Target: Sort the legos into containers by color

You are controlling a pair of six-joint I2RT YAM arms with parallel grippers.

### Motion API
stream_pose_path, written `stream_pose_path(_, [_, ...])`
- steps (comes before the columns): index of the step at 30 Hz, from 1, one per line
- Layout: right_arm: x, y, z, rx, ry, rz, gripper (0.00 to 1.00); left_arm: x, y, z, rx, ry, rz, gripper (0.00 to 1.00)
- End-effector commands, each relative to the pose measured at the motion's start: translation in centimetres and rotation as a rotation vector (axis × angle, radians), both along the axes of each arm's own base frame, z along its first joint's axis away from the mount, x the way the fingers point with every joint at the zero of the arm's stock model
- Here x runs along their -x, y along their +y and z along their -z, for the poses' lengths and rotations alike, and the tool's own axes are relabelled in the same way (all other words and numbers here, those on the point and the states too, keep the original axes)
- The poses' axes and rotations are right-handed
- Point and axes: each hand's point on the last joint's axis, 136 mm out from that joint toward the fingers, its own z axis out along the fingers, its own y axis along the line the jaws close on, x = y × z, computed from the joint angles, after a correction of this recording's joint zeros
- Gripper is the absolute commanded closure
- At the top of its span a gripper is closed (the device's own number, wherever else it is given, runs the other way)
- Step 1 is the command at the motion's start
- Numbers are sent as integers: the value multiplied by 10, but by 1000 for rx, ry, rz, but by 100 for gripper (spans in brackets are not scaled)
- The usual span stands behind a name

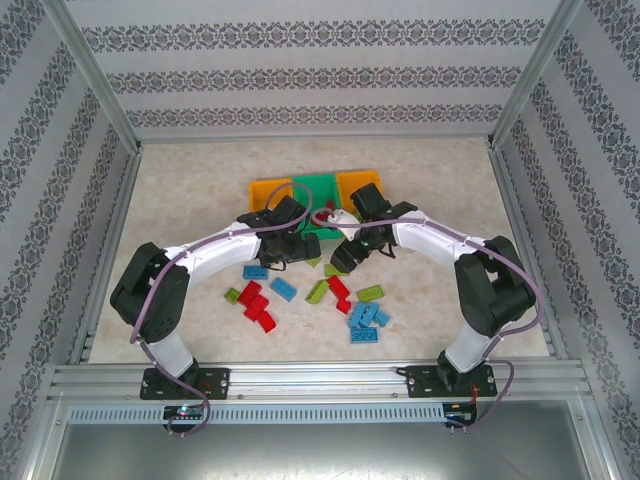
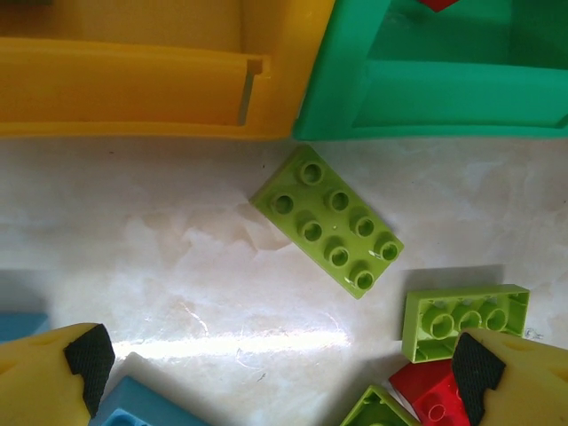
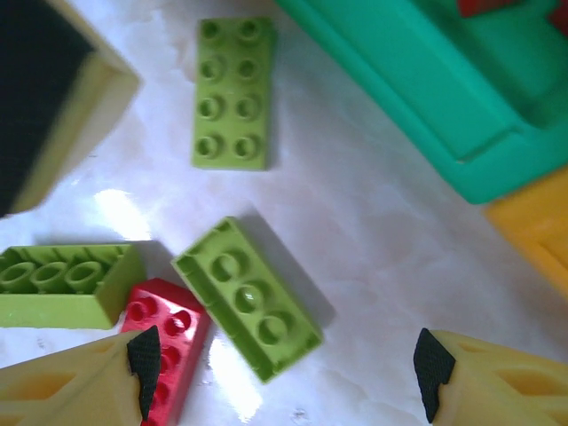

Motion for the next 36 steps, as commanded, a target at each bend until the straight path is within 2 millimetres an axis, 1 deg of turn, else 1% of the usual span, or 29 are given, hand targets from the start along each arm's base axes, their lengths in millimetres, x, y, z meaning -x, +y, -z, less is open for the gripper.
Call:
stream_pose_path(1, [21,11,-6,-30,-5,-84,22,5,11,-14,-42,-32,15,1])
stream_pose_path(4, [41,15,-8,5,-59,-154,22,6,21,-14,-33,-34,-9,1])
stream_pose_path(9, [67,19,-12,57,-140,-264,22,4,48,-12,-2,-7,-85,1])
stream_pose_path(12, [84,21,-11,86,-163,-322,22,4,60,-14,3,-6,-110,1])
stream_pose_path(15, [101,26,-2,150,-197,-402,22,4,69,-15,-2,-7,-123,1])
stream_pose_path(18, [109,35,8,194,-218,-461,22,6,75,-15,8,3,-131,1])
stream_pose_path(25, [111,51,16,248,-260,-571,22,12,84,-17,23,-8,-147,1])
stream_pose_path(30, [101,60,25,308,-305,-594,22,17,84,-14,44,-10,-156,1])
stream_pose_path(34, [94,72,18,283,-369,-586,22,19,86,-13,45,-12,-158,1])
stream_pose_path(36, [93,72,21,297,-377,-600,22,20,86,-12,46,-13,-159,1])
